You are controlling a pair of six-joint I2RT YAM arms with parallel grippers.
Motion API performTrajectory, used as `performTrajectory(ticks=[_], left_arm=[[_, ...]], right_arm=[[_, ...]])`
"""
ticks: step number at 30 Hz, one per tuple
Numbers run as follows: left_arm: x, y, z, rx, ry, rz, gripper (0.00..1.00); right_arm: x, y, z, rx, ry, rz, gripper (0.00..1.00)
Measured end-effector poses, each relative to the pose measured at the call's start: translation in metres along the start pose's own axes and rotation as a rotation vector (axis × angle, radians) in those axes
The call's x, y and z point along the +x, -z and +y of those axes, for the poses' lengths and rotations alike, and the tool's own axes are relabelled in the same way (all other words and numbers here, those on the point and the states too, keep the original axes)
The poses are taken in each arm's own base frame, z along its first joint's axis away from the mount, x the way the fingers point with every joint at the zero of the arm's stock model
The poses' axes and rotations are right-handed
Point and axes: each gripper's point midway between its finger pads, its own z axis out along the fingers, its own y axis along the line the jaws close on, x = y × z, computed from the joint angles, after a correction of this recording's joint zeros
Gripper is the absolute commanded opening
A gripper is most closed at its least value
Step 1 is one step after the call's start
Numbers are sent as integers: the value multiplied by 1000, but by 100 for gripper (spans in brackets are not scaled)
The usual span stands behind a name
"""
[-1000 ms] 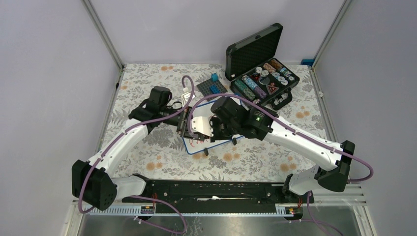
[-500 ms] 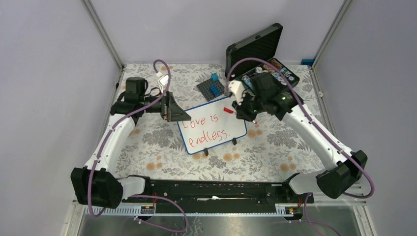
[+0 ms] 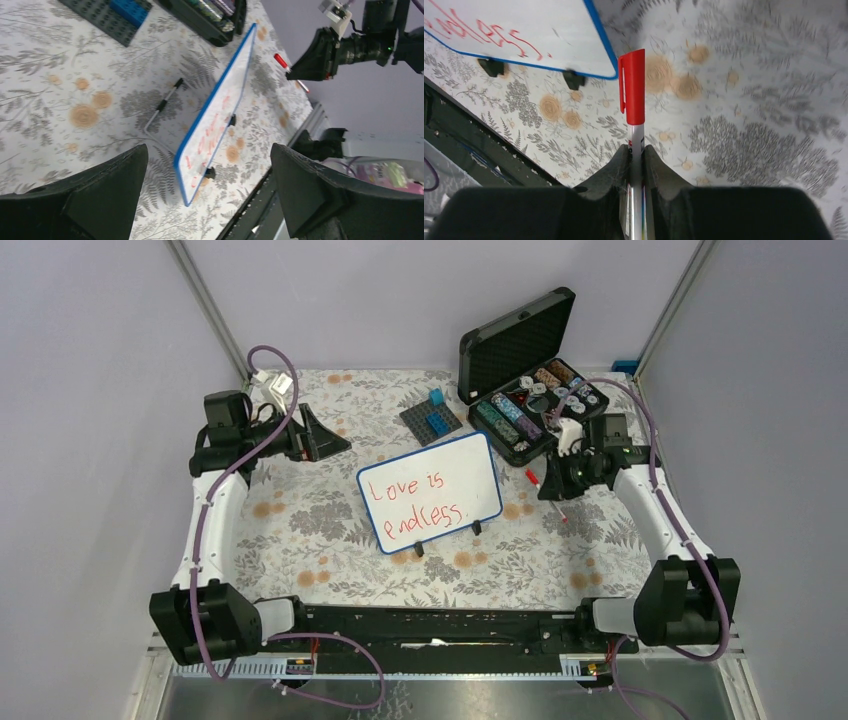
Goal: Write a sentence on the whiteboard
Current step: Put down the whiteboard marker at the center of the board.
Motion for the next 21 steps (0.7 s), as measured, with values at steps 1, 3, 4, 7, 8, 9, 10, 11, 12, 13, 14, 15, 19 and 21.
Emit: performTrajectory(ticks=[1,3,4,7,8,9,10,11,12,13,14,15,19,21], left_arm=[[-1,1,5,-24,-9,-7,99],[-2,2,11,-58,-21,-12,99],[-2,3,14,-75,-29,-15,99],[1,4,19,-107,-42,-16,99],[3,4,21,-116,-43,-15,99],[4,4,23,-124,-43,-14,99],[6,4,25,-132,-43,-11,99],[8,4,28,-138,-42,-9,99],[10,4,30,-147,-42,-6,99],[12,4,32,-155,-39,-2,99],[13,4,34,-161,-38,0,99],[14,4,36,-168,-39,2,99],[18,6,40,-192,-51,6,99],[20,8,41,-201,-59,8,99]], right_arm=[[11,-2,-6,9,-42,18,0],[27,-6,-15,30,-105,45,1],[33,-8,-19,41,-127,51,1],[45,-12,-28,74,-171,66,2],[47,-14,-31,87,-181,69,3],[48,-15,-33,97,-190,73,4],[48,-16,-36,105,-198,74,4],[46,-18,-38,113,-204,71,5],[45,-21,-42,122,-212,69,5],[45,-24,-44,127,-221,70,5],[45,-26,-46,131,-230,74,6],[46,-30,-49,133,-242,80,7],[57,-45,-58,143,-297,134,9],[61,-51,-61,145,-323,155,11]])
